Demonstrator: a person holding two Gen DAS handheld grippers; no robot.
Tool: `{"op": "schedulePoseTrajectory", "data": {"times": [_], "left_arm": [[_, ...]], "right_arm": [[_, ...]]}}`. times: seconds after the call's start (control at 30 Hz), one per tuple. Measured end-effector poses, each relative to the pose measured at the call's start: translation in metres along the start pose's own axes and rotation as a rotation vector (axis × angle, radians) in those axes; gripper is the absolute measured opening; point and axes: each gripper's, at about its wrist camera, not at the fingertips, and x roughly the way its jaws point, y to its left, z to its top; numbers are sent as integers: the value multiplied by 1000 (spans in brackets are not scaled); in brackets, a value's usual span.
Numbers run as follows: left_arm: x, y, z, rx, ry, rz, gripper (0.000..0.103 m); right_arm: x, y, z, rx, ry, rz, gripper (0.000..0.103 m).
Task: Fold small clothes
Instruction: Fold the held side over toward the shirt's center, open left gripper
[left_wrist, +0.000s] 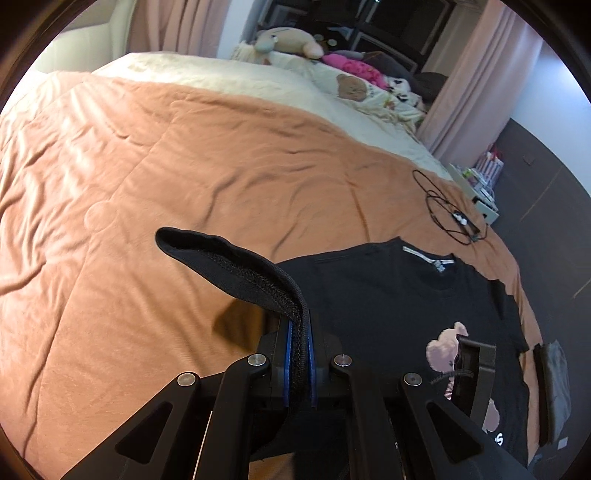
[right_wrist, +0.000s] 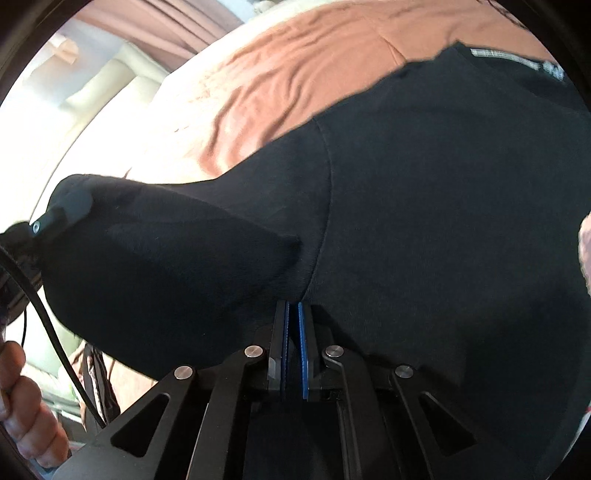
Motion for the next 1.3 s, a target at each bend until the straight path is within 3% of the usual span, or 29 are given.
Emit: {"op": "schedulePoseTrajectory", "data": {"times": [0.1, 0.17, 0.27, 0.43, 0.53, 0.73, 0.9, 1.03, 1.07, 1.13, 1.17, 1.2, 1.3], "left_arm": [[-2, -12, 2, 23, -2, -7, 7], [-1, -19, 2, 23, 2, -14, 7], [1, -31, 2, 41, 6, -16, 7], [6, -51, -2, 66, 18, -20, 7], [11, -62, -6, 82, 29, -31, 7], [26, -92, -13, 116, 58, -54, 7], [40, -118, -20, 147, 86, -84, 7], [55, -133, -29, 166, 128, -126, 7], [58, -135, -31, 169, 138, -117, 10], [64, -136, -34, 161, 160, -119, 31], [63, -134, -34, 154, 154, -129, 50], [60, -130, -33, 148, 133, -123, 62], [55, -121, -32, 132, 104, -107, 66]], "right_arm": [[-14, -6, -1, -20, -20, -12, 11], [-25, -16, -2, 5, -24, -14, 27], [-43, -28, 0, 11, -54, -21, 44], [-66, -50, -1, 15, -79, -56, 45], [-80, -63, -2, 23, -93, -85, 53], [-107, -90, -8, 34, -121, -110, 53], [-132, -106, -11, 36, -144, -117, 65], [-141, -121, -11, 70, -150, -124, 66], [-144, -121, -13, 77, -150, -125, 66], [-146, -126, -14, 93, -148, -127, 66], [-147, -131, -14, 103, -146, -126, 66], [-148, -135, -12, 109, -144, -120, 67], [-147, -139, -12, 116, -147, -110, 71]]}}
